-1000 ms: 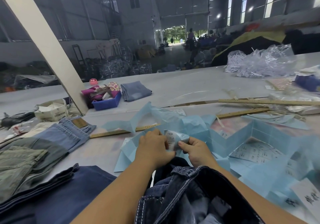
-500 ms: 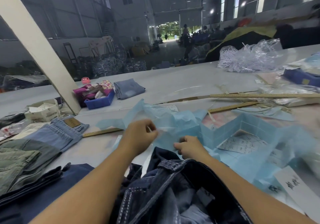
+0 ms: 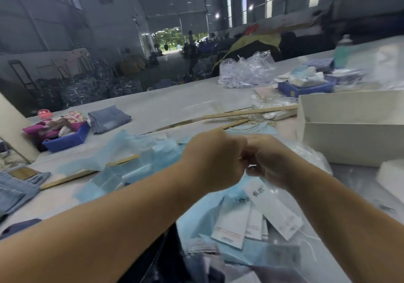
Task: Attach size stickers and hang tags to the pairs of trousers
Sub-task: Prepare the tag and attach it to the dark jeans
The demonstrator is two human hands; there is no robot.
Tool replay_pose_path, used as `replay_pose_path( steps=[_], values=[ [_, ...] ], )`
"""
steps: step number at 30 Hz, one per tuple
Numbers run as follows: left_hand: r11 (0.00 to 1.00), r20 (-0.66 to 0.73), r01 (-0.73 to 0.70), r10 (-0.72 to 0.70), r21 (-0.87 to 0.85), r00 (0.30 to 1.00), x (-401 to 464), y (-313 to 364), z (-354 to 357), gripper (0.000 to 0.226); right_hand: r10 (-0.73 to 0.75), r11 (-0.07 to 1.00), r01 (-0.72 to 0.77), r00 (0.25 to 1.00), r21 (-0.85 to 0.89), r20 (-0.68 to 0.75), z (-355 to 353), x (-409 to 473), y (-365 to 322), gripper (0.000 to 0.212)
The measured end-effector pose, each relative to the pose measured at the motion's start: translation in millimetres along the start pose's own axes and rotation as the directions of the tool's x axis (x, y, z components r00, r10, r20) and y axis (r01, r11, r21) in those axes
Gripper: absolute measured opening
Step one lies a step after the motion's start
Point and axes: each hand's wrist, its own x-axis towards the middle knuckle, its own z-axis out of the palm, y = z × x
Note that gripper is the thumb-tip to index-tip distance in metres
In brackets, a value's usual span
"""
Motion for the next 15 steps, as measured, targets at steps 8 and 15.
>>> replay_pose_path(
  steps=[8,15],
  values=[
    [0.987,0.535,0.120,-0.044,-0.108,0.844,-8.2,6.2,57.2,0.034,0.129,0.914,-0.166,0.984,-0.370,-0.122,-84.8,-18.2,71.4,0.015],
    [0.996,0.723,0.090,-0.054,-0.011,0.688,-17.6,8.6,98.3,0.032,0.282,0.840,-0.272,0.958,-0.470,-0.050,-97.8,-13.0,122.1,0.015]
  ],
)
